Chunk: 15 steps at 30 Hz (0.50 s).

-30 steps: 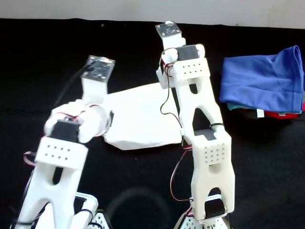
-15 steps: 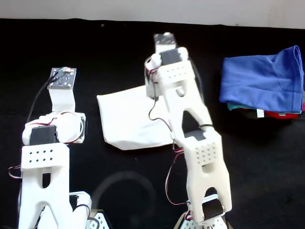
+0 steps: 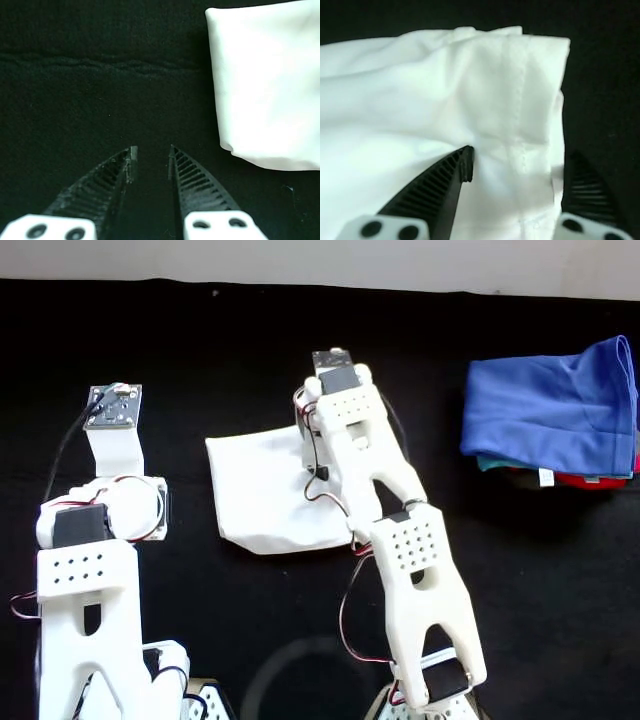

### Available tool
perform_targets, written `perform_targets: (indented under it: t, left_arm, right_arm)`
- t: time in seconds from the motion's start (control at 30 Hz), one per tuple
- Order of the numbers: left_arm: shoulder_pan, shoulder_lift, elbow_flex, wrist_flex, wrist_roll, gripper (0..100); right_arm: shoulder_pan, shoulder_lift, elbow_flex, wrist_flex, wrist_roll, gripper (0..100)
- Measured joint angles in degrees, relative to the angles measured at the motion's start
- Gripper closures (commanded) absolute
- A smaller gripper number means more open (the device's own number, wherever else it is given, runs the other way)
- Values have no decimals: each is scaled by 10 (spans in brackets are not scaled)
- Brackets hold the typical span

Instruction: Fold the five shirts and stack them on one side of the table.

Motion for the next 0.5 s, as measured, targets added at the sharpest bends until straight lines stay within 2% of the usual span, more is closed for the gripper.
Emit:
perform_targets:
  t: [0.1, 0.2, 0.37, 0.5]
  left_arm:
    - [0, 0, 0, 0, 0, 881]
    - [0, 0, 0, 0, 0, 881]
    - [0, 0, 3, 0, 0, 881]
    - [0, 0, 3, 0, 0, 881]
  right_arm:
    - [1, 5, -2, 5, 51, 994]
    - [8, 5, -4, 20, 69, 993]
    - [42, 11, -58, 47, 86, 993]
    - [87, -15, -80, 55, 143, 993]
